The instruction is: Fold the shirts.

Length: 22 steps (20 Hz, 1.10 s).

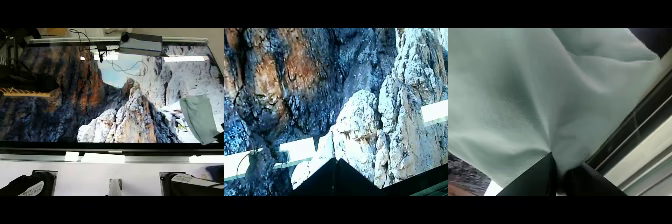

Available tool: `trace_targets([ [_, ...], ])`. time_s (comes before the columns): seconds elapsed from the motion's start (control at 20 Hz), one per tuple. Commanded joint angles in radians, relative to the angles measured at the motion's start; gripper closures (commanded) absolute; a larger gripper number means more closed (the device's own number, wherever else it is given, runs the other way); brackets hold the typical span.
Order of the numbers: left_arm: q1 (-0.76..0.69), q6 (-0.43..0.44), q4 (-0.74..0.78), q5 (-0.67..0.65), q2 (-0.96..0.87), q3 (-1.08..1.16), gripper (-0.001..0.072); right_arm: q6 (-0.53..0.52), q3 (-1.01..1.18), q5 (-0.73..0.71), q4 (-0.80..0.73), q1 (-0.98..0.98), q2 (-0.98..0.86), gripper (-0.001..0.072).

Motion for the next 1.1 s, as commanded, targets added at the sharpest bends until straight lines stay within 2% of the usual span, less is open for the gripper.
trace_targets([
  [0.0, -0.001, -0.001, 0.000, -0.002, 0.000, 0.000, 0.0675, 0.024, -0.028, 0.021, -0.109, -0.003, 0.016, 0.0681],
  [0.45, -0.001, 0.000, 0.000, -0.002, 0.000, 0.000, 0.0675, 0.075, -0.231, -0.056, -0.156, -0.003, 0.074, 0.0681],
  [0.7, -0.001, 0.004, 0.001, -0.002, 0.000, 0.000, 0.0675, 0.074, -0.245, -0.077, -0.176, -0.003, 0.101, 0.0679],
  [0.75, 0.000, 0.004, 0.001, -0.001, 0.000, 0.000, 0.0675, 0.072, -0.243, -0.080, -0.175, -0.003, 0.111, 0.0596],
  [0.85, -0.001, 0.022, 0.001, 0.003, 0.000, 0.000, 0.0675, 0.011, -0.219, -0.051, -0.167, -0.003, 0.124, 0.0012],
  [0.9, 0.000, 0.027, 0.002, 0.003, 0.000, 0.000, 0.0675, -0.025, -0.179, -0.024, -0.168, -0.002, 0.125, 0.0033],
  [1.05, -0.001, 0.030, 0.034, 0.006, -0.001, 0.000, 0.0676, -0.029, 0.045, 0.012, -0.170, 0.001, 0.125, 0.0033],
])
